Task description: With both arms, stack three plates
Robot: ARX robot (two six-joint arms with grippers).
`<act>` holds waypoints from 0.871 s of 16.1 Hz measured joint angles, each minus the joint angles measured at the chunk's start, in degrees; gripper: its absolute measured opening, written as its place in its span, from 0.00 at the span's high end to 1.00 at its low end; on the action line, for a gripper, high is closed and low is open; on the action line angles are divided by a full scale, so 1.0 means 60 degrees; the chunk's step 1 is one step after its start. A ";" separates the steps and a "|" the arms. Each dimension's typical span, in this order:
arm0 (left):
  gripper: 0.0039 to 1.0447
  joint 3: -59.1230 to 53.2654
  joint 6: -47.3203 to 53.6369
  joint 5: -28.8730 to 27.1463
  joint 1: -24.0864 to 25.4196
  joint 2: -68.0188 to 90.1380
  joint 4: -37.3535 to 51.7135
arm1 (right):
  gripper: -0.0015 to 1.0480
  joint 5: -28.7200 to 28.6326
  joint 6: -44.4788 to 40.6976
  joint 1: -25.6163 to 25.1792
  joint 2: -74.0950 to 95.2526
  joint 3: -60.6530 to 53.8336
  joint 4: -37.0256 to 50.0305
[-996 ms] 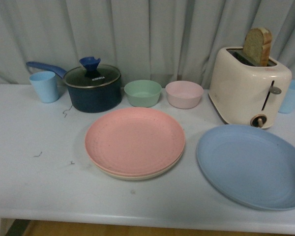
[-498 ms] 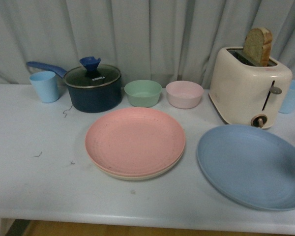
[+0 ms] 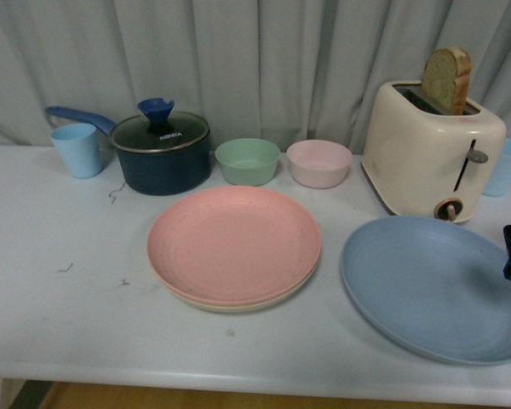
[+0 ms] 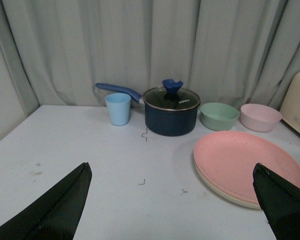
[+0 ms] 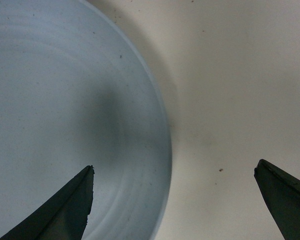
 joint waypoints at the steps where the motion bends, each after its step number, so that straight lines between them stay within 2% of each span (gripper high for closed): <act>1: 0.06 0.0000 0.0000 0.0000 0.0000 0.0000 0.0000 | 0.06 0.0000 0.0000 0.0011 0.0047 0.0033 0.0011; 5: 0.06 0.0000 0.0000 0.0000 0.0000 0.0000 0.0000 | 0.06 0.0080 0.0011 0.0117 0.0710 0.0550 -0.0102; 7: 0.06 0.0000 0.0000 0.0000 0.0000 0.0000 0.0000 | 0.16 0.0120 0.0084 0.0117 0.1038 0.0747 -0.0113; 14: 0.06 0.0000 0.0000 -0.0004 0.0000 0.0000 0.0000 | 0.86 0.0230 0.0372 0.0102 0.1322 0.0918 0.0015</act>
